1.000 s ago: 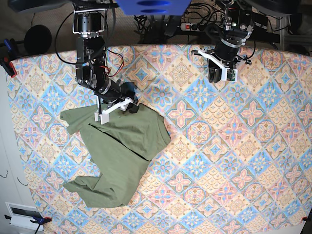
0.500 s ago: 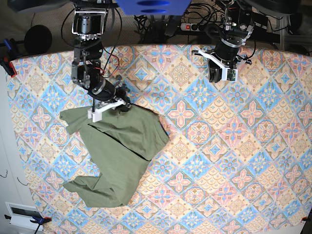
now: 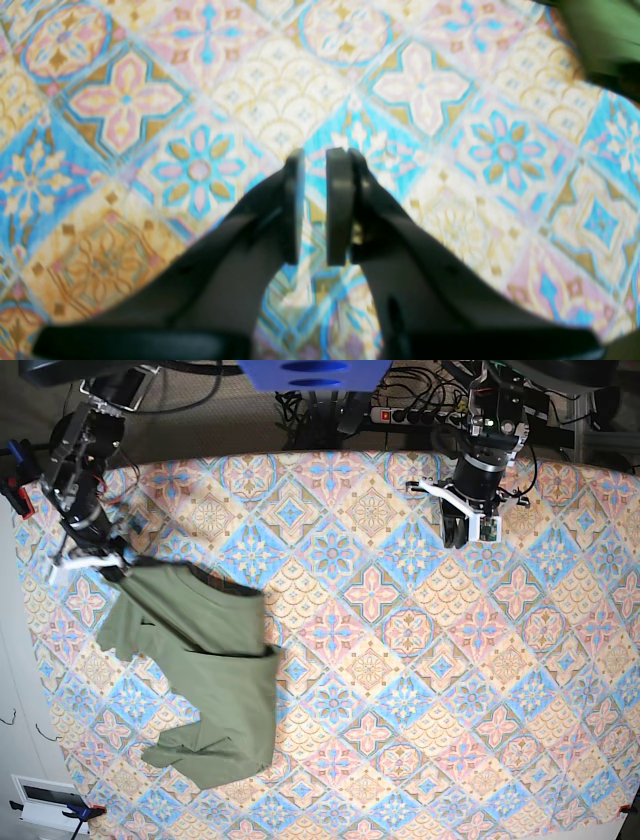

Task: Layout the t-shirt on the table in an organized manner, then fold the t-shirt properly
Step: 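Drag the grasped shirt edge away from the left arm and release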

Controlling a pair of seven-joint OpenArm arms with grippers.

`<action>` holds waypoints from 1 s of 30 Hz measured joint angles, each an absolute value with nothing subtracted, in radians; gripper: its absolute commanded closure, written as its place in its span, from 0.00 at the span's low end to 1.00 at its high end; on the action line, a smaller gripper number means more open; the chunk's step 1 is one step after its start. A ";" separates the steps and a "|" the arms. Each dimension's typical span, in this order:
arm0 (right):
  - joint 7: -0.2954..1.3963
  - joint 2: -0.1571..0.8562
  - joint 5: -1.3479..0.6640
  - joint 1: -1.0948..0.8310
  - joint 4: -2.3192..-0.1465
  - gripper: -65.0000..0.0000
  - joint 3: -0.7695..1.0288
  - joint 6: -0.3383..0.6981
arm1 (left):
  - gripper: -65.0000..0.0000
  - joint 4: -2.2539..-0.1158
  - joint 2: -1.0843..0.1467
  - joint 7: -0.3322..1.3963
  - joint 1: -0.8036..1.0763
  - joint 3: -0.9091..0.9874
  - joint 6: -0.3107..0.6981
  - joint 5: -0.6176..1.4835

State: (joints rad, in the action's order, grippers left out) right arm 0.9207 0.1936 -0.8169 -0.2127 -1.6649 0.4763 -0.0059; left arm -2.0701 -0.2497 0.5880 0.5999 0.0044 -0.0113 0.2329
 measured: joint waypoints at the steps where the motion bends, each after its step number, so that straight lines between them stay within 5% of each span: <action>1: 0.923 0.193 -0.809 -0.212 -1.647 0.98 0.507 -0.013 | 0.87 -2.070 -0.249 0.588 0.601 0.004 -0.011 0.233; 10: 0.846 0.310 -0.805 -0.043 -1.414 0.96 0.563 -0.006 | 0.87 -2.070 -0.249 0.591 0.603 0.002 -0.011 0.233; 13: 0.854 0.316 -0.734 -0.034 -1.383 0.83 0.562 -0.012 | 0.87 -2.070 -0.248 0.591 0.607 0.002 -0.010 0.233; 18: 0.921 0.319 -0.723 -0.072 -1.525 0.60 0.561 -0.007 | 0.87 -2.070 -0.249 0.591 0.607 0.002 -0.010 0.233; 25: 1.021 0.239 -0.712 -0.266 -1.763 0.59 0.540 -0.016 | 0.87 -2.070 -0.266 0.591 0.606 0.000 -0.010 0.238; 30: 1.026 0.223 -0.771 -0.290 -1.848 0.59 0.392 0.090 | 0.87 -2.070 -0.268 0.591 0.607 -0.001 -0.007 0.237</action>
